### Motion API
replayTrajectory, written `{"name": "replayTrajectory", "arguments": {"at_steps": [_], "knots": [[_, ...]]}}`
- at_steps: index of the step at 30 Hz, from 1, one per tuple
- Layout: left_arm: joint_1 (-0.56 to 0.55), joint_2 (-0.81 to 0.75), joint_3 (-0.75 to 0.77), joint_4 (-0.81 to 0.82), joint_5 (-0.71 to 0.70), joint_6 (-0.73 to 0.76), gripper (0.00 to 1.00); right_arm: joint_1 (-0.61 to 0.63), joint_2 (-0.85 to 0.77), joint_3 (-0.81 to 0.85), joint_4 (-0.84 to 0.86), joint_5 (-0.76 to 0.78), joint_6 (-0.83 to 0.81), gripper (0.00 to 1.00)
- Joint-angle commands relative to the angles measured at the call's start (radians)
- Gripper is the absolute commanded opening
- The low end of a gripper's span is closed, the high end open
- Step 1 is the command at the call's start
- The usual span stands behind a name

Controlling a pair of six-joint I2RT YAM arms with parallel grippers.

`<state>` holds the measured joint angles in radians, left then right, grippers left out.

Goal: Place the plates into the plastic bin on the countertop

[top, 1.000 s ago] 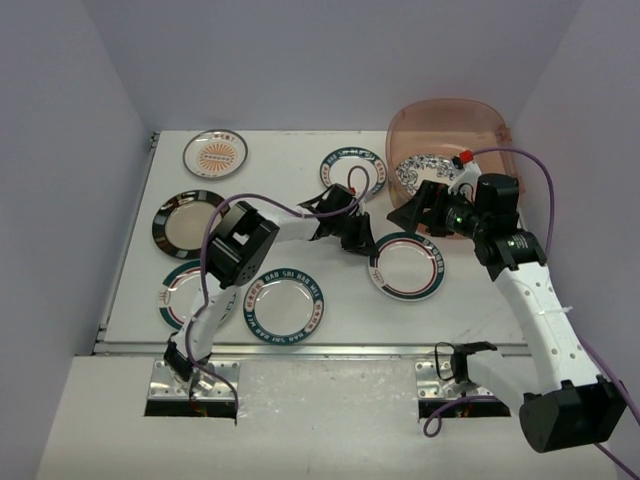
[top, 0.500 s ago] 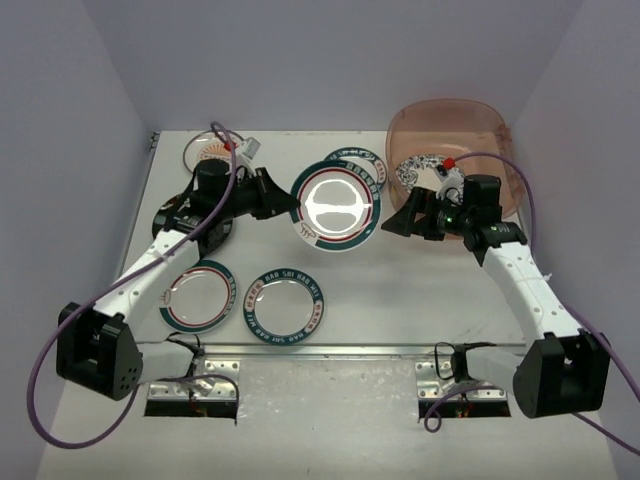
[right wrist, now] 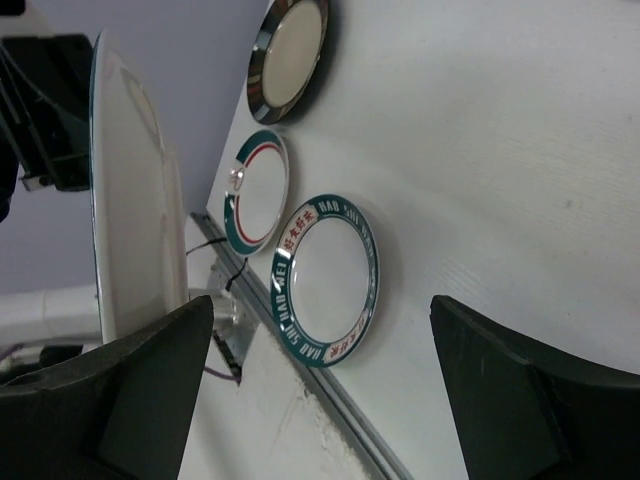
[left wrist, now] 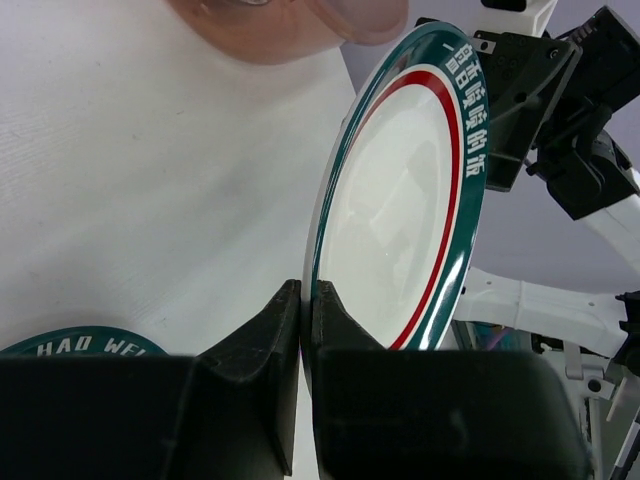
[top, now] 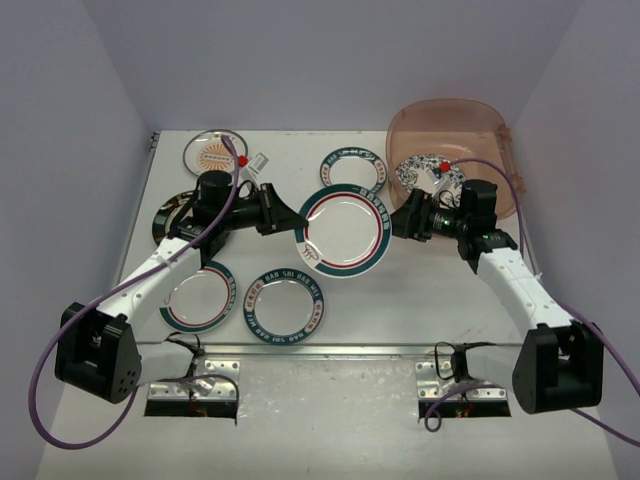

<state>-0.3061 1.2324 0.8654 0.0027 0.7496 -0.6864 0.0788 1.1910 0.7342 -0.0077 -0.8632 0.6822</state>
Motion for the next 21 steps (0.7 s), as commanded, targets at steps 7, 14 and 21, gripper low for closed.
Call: {"name": "replayTrajectory", "arguments": {"at_steps": [7, 14, 21], "knots": [[0.001, -0.032, -0.008, 0.046, 0.024, 0.024, 0.0, -0.025, -0.289, -0.096, 0.105, 0.547, 0.239, 0.94], [-0.001, -0.017, 0.002, 0.063, 0.036, 0.019, 0.0, -0.025, -0.162, -0.047, 0.163, 0.133, 0.171, 0.87], [-0.007, 0.016, 0.023, 0.082, 0.032, 0.005, 0.0, 0.0, -0.057, -0.049, 0.248, -0.13, 0.162, 0.58]]}}
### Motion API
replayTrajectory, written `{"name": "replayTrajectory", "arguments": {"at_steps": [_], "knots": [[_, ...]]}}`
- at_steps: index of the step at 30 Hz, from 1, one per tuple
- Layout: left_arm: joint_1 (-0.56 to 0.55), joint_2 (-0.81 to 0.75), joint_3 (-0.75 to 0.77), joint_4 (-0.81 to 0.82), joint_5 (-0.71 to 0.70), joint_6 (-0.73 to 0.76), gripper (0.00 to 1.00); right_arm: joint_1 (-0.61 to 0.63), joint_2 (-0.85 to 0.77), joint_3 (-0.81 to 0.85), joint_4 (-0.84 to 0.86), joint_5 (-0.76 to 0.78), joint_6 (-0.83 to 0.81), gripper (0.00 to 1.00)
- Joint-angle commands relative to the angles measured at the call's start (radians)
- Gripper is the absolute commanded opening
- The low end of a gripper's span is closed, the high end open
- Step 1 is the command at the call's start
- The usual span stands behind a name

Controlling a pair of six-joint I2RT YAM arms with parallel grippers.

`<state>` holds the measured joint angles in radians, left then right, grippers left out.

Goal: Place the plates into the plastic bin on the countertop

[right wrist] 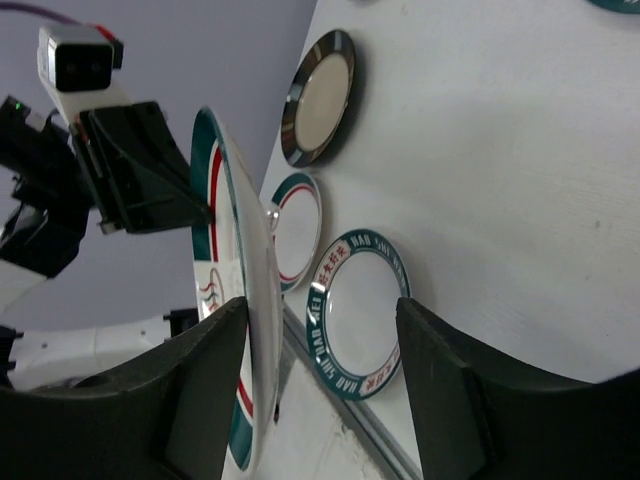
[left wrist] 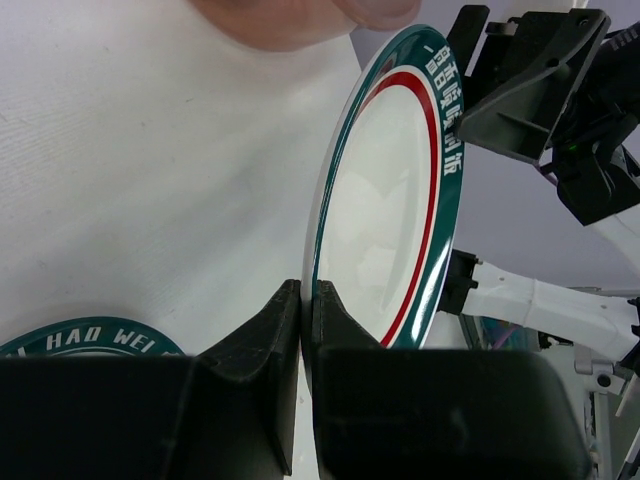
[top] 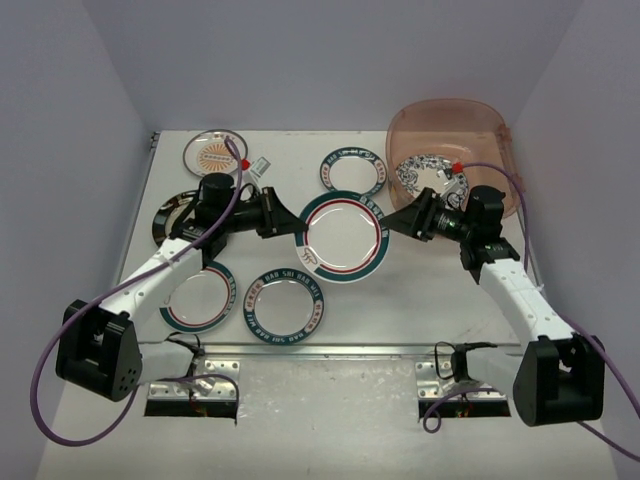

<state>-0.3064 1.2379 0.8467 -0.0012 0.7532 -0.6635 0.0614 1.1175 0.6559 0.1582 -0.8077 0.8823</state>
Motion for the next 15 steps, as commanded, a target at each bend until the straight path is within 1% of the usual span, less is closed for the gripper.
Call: {"name": "replayTrajectory", "arguments": {"at_steps": [1, 2, 4, 6, 8, 11, 13, 15], "knots": [[-0.009, 0.016, 0.046, 0.087, 0.024, -0.019, 0.0, 0.022, 0.02, 0.028, 0.09, -0.197, -0.037, 0.49], [-0.011, 0.022, 0.049, 0.088, 0.02, -0.021, 0.0, 0.024, 0.022, 0.027, 0.096, -0.205, -0.036, 0.43], [-0.013, 0.044, 0.06, 0.09, 0.011, -0.033, 0.0, 0.024, 0.024, 0.022, 0.115, -0.215, -0.025, 0.36], [-0.016, 0.061, 0.084, 0.09, 0.004, -0.039, 0.0, 0.026, 0.032, 0.024, 0.136, -0.232, -0.012, 0.2], [-0.018, 0.076, 0.104, 0.092, 0.001, -0.048, 0.0, 0.026, 0.047, 0.031, 0.15, -0.249, -0.003, 0.18], [-0.026, 0.101, 0.147, 0.099, -0.009, -0.066, 0.0, 0.028, 0.074, 0.03, 0.207, -0.274, 0.046, 0.17], [-0.034, 0.113, 0.189, 0.099, -0.013, -0.072, 0.0, 0.03, 0.095, 0.042, 0.203, -0.282, 0.04, 0.17], [-0.043, 0.121, 0.215, 0.099, -0.016, -0.076, 0.0, 0.034, 0.102, 0.063, 0.16, -0.274, 0.003, 0.18]]}}
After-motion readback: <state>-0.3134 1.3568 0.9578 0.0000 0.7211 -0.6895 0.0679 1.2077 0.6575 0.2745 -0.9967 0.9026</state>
